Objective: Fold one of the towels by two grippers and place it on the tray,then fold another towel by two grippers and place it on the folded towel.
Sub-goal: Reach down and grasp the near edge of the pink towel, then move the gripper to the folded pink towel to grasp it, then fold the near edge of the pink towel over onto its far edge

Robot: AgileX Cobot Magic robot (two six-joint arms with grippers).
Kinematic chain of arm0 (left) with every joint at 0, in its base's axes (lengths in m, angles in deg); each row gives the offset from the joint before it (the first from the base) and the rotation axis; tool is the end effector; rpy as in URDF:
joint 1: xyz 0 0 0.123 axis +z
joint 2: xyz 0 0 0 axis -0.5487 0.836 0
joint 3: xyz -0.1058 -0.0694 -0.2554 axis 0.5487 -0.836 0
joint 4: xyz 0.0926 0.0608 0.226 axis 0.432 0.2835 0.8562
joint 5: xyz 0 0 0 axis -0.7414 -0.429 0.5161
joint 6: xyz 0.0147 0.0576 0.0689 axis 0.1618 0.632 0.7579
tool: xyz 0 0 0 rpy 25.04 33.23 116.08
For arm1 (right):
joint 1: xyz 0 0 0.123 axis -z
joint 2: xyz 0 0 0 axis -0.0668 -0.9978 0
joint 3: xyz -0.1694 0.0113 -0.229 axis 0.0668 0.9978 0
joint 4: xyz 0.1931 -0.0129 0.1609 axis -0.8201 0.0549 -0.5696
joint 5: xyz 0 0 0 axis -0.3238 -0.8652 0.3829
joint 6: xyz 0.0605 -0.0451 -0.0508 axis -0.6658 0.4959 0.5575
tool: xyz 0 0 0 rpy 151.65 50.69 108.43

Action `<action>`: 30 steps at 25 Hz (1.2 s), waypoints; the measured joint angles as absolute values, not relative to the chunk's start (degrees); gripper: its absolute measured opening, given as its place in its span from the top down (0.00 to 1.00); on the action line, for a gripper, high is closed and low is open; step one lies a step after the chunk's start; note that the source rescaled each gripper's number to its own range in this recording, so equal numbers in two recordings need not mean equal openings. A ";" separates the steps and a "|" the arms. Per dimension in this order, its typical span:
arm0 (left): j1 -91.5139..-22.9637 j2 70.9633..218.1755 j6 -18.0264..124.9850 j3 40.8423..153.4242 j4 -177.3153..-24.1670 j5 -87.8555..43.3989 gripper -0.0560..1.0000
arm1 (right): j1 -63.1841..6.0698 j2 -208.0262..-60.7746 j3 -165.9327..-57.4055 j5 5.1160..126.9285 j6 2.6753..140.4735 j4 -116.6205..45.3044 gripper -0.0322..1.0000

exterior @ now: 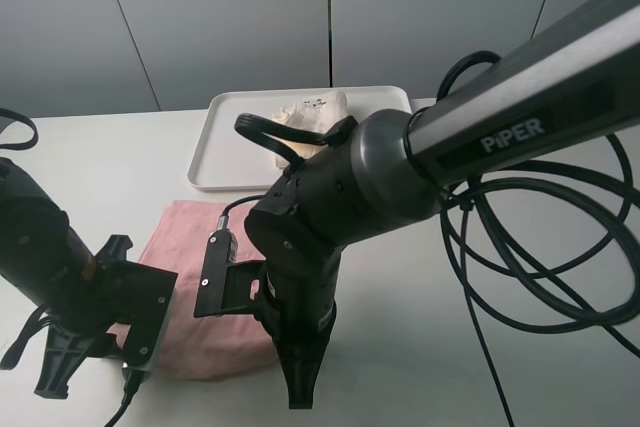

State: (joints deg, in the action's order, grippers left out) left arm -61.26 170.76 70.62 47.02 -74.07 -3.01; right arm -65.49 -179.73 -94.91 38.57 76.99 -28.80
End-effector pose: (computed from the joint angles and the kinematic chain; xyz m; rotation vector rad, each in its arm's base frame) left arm 0.1931 -0.0933 0.0872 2.2308 2.1841 0.1547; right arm 0.1660 0.3099 0.0838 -2.1679 2.2013 0.0420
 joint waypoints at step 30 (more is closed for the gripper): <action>-61.26 156.96 59.81 46.91 -85.44 -2.46 0.93 | -64.63 -167.83 -94.72 35.24 50.39 -24.84 0.96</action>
